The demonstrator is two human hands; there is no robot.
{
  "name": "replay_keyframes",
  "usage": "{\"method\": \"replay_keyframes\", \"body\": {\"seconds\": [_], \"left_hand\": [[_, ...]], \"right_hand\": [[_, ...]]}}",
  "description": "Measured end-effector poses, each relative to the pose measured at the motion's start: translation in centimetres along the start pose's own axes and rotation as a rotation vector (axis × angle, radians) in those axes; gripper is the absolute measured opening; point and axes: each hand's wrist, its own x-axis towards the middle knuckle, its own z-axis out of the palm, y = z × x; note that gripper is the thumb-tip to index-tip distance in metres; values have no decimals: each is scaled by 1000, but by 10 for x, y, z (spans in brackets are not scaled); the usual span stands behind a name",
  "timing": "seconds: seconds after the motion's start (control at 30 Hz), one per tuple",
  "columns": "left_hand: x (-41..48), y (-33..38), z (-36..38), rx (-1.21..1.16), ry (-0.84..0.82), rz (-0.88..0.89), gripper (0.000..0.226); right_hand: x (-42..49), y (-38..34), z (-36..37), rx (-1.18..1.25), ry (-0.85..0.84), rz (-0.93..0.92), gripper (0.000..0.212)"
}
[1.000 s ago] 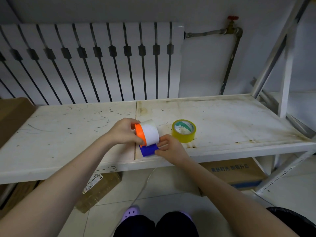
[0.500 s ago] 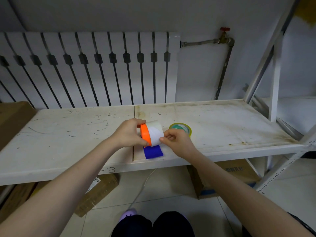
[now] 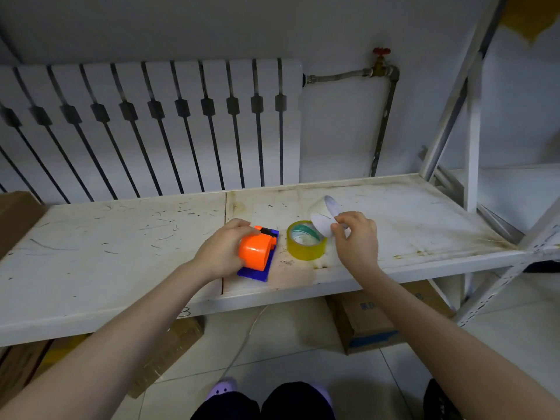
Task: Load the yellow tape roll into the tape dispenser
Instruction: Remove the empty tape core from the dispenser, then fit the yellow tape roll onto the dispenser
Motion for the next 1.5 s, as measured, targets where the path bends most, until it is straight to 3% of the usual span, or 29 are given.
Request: {"method": "replay_keyframes", "body": {"seconds": [0.17,0.3,0.43,0.57,0.7,0.83,0.97,1.13,1.3,1.37,1.5], "left_hand": [[6,6,9,-56,-32,-119,70],[8,18,14,-186,47,-260,77],[11,22,15,-492,22,-508,72],[14,19,16,-783,-26,-649,60],[17,23,20,-976,10,-742,53],[20,27,22,-985,76,-802,49],[16,31,17,-1248,97,-822,49],[9,35,0,-1477,98,-838,43],[6,29,-12,-1403,153,-824,48],[5,30,-10,-1374,156,-813,50],[3,37,-1,-1355,123,-770,48]], "right_hand": [[19,39,-10,-336,11,45,23],[37,57,-16,-525,-36,50,35],[51,66,-7,-709,-145,84,20],[52,61,0,-611,-279,156,24],[32,42,7,-409,-245,15,48],[10,17,17,-230,-361,-150,35],[-17,-13,24,-76,-403,-211,21],[-42,-27,42,-237,-575,-334,21],[-44,-24,43,-243,-750,-429,31],[-43,-27,42,-227,-739,-436,33],[-32,-22,39,-197,-508,-249,35]]}}
